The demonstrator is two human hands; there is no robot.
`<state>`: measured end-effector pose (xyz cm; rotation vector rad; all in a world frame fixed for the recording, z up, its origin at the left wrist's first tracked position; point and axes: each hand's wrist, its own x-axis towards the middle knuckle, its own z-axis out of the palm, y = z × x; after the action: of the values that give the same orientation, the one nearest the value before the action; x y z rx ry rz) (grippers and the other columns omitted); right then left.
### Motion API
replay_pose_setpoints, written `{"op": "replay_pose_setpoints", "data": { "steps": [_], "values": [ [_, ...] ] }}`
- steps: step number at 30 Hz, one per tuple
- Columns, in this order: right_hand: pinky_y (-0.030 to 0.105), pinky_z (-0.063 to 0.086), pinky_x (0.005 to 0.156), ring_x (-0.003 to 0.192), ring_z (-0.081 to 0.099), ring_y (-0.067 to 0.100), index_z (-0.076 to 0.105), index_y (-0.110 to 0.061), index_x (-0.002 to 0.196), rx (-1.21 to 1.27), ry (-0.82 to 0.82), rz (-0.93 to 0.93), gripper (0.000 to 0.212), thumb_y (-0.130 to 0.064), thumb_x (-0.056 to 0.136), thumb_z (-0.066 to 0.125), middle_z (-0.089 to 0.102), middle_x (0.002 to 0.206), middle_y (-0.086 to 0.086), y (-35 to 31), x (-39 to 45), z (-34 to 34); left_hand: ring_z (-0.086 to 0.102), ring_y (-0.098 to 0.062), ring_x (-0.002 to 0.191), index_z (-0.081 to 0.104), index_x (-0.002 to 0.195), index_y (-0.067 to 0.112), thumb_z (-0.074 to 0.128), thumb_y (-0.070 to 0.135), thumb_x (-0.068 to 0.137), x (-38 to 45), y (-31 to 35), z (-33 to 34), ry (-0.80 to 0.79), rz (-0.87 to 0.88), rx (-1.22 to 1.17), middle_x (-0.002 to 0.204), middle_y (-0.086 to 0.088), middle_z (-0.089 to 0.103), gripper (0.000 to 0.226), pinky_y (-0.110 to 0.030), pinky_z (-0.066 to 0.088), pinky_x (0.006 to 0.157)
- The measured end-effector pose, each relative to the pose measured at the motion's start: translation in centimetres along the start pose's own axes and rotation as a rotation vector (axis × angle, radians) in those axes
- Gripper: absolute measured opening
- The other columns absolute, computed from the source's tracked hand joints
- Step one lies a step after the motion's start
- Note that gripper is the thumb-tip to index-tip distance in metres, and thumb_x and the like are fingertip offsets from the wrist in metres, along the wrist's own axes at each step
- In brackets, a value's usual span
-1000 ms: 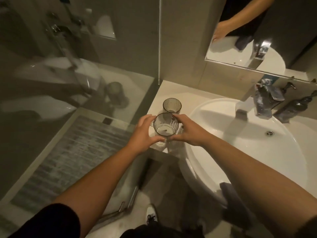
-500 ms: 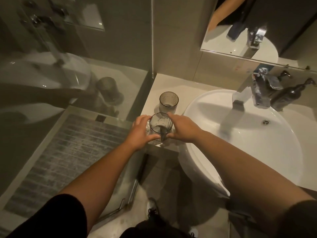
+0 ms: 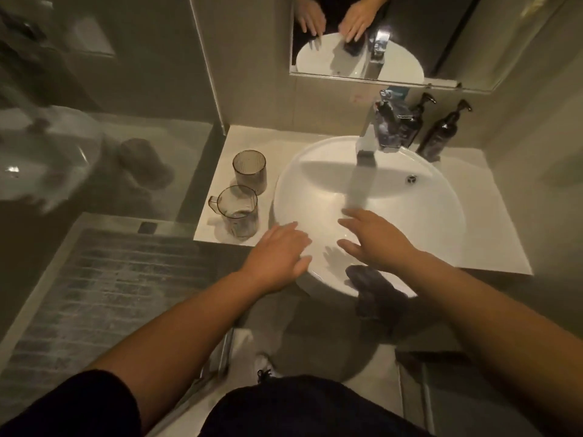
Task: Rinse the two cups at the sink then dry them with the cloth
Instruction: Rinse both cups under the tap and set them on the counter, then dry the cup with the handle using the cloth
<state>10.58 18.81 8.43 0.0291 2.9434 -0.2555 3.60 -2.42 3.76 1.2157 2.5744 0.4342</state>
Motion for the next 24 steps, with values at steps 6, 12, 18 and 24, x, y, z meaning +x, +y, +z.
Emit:
{"op": "replay_pose_setpoints", "data": {
  "steps": [6,12,18,24],
  "values": [
    [0.032,0.037,0.106,0.122,0.048,0.019,0.052,-0.024,0.129,0.056,-0.118,-0.003,0.043,-0.049,0.095,0.046,0.053,0.136,0.0,2.5,-8.1,1.7,0.046,-0.026,0.138,0.065,0.122,0.025,0.023,0.049,0.102,2.4,2.6,4.6,-0.161,0.074,0.221,0.137,-0.003,0.062,0.053,-0.046,0.028,0.118],
    [0.04,0.023,0.114,0.136,0.036,0.033,0.029,-0.007,0.146,-0.14,-0.068,-0.115,0.095,-0.057,0.076,0.068,0.035,0.151,0.015,1.7,-11.5,6.5,0.053,-0.018,0.07,0.059,0.068,0.019,0.016,0.039,0.091,2.5,3.2,5.2,-0.043,0.111,0.329,0.073,-0.001,0.063,0.052,-0.035,0.038,0.076],
    [0.049,0.037,0.107,0.127,0.044,0.036,0.028,-0.003,0.145,-0.169,-0.037,-0.077,0.081,-0.02,0.081,0.073,0.044,0.14,0.02,2.5,-11.0,9.4,0.053,-0.02,0.068,0.058,0.069,0.018,0.025,0.035,0.094,2.6,2.9,6.0,-0.006,0.07,0.33,0.071,0.0,0.06,0.045,-0.037,0.044,0.077],
    [0.037,0.049,0.08,0.096,0.06,0.029,0.05,-0.006,0.123,-0.078,0.016,-0.078,0.048,-0.016,0.08,0.071,0.06,0.112,0.015,2.6,-9.9,8.6,0.055,-0.019,0.072,0.062,0.075,0.018,0.021,0.036,0.092,2.6,3.0,6.0,-0.008,0.066,0.321,0.077,0.0,0.064,0.048,-0.036,0.041,0.078]
  ]
}}
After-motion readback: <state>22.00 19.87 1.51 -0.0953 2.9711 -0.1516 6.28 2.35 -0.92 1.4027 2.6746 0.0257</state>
